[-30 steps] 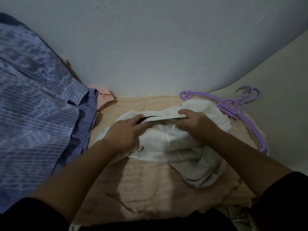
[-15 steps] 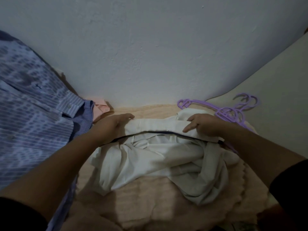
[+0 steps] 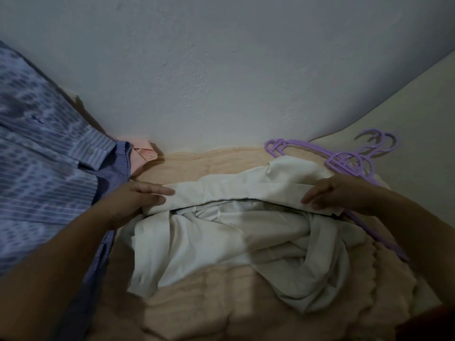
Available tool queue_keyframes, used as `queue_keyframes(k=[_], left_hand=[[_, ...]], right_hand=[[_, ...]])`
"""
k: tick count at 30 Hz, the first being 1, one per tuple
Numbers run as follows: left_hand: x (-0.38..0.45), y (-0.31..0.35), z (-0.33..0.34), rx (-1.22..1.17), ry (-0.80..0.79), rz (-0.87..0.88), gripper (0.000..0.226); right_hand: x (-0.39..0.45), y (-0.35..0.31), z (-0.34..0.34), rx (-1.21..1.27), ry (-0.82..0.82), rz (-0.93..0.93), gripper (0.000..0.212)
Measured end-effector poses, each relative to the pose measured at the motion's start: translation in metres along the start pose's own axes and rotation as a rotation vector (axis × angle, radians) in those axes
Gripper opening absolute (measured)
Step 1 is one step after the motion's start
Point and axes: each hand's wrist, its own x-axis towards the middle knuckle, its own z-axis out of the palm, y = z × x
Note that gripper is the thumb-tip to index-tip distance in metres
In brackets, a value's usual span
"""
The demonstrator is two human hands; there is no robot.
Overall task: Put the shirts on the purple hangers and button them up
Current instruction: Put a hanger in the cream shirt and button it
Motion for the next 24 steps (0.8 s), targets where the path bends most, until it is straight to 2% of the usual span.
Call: queue_keyframes(k=[2, 4, 6, 7, 9, 12, 14, 17, 19, 24], left_hand=[[-0.004, -0.002, 0.005, -0.131, 0.026, -0.024, 0.032], [-0.006, -0.003, 0.012, -0.211, 0.07, -0.019, 0.034], [-0.006, -0.001, 0.019, -0.282, 0.198, 0.003, 0.032], [-0.005, -0.001, 0.021, -0.32, 0.269, 0.021, 0.028], [-0.006, 0.0, 0.025, -0.332, 0.319, 0.057, 0.02], [-0.012, -0.004, 0.027, -0.154, 0.081, 0.038, 0.017], [-0.014, -0.008, 0.024, -0.093, -0.018, 0.005, 0.022], [-0.014, -0.011, 0.012, -0.012, -0.053, -0.052, 0.024], [-0.015, -0.009, 0.008, 0.09, -0.077, -0.098, 0.025], [-0.026, 0.015, 0.013, 0.238, 0.051, -0.05, 0.033]], right_hand=[[-0.003, 0.001, 0.004, 0.051, 0.152, -0.031, 0.04], [-0.004, -0.005, 0.011, 0.131, 0.373, -0.111, 0.034], [-0.001, -0.01, 0.02, 0.159, 0.576, -0.186, 0.034], [0.0, -0.013, 0.023, 0.124, 0.626, -0.212, 0.033], [0.003, -0.016, 0.027, 0.053, 0.588, -0.255, 0.033], [0.001, -0.015, 0.026, -0.067, 0.293, -0.246, 0.034], [-0.004, -0.01, 0.024, -0.044, 0.131, -0.175, 0.03], [-0.007, 0.0, 0.022, 0.006, 0.122, -0.065, 0.022], [-0.008, 0.002, 0.022, 0.057, 0.121, -0.029, 0.025], [-0.011, -0.004, 0.02, 0.132, 0.175, -0.008, 0.024]])
